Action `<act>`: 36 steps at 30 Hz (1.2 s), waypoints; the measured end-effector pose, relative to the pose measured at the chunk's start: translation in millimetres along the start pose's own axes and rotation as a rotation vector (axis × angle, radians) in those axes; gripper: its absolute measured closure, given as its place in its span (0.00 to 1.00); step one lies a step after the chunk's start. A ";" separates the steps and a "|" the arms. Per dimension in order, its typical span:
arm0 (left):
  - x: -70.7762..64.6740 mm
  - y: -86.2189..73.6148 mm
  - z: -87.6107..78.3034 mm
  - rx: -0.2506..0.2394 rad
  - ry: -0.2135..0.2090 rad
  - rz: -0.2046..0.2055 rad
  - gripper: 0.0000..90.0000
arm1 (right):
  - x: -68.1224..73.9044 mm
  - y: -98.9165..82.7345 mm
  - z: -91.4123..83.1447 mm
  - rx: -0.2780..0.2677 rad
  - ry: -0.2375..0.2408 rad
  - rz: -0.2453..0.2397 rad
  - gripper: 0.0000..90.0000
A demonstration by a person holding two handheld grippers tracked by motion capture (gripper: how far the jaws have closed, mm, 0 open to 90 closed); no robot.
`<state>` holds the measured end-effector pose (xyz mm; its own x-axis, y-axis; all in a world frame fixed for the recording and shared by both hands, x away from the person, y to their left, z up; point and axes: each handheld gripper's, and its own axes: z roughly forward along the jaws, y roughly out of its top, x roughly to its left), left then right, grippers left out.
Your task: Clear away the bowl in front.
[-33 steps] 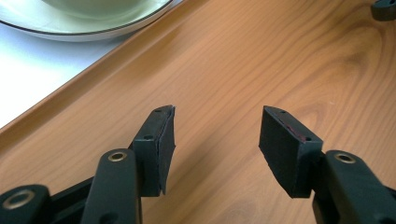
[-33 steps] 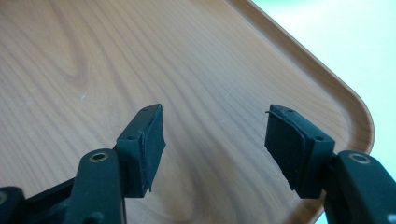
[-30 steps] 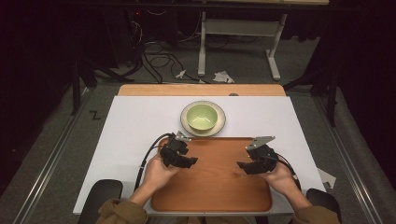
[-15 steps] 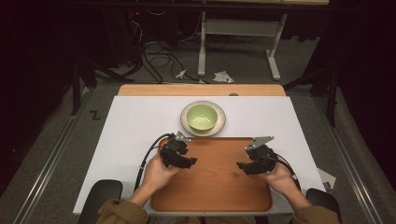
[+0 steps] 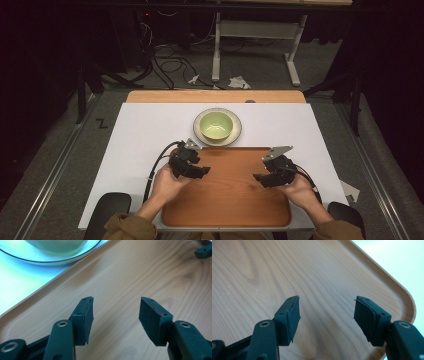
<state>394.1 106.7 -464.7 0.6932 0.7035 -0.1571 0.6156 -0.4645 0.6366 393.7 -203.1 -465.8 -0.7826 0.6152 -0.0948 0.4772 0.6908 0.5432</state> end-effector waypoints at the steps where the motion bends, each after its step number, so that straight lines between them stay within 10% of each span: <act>1: -0.3 0.0 0.0 -0.002 -0.002 -0.004 0.50 | 0.0 0.0 0.0 0.000 0.000 0.000 0.42; 16: -6.8 15.5 -12.3 -0.043 -0.112 -0.054 0.48 | 0.2 0.7 1.9 0.010 0.002 0.000 0.42; 36: -0.1 43.4 -10.0 -0.041 -0.081 -0.063 0.47 | 0.7 0.5 1.9 0.008 0.002 0.000 0.42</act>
<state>417.0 91.8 -429.5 0.6829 0.6837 -0.2571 0.6441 -0.3977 0.6534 394.1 -201.6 -467.2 -0.7837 0.6142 -0.0929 0.4802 0.6939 0.5366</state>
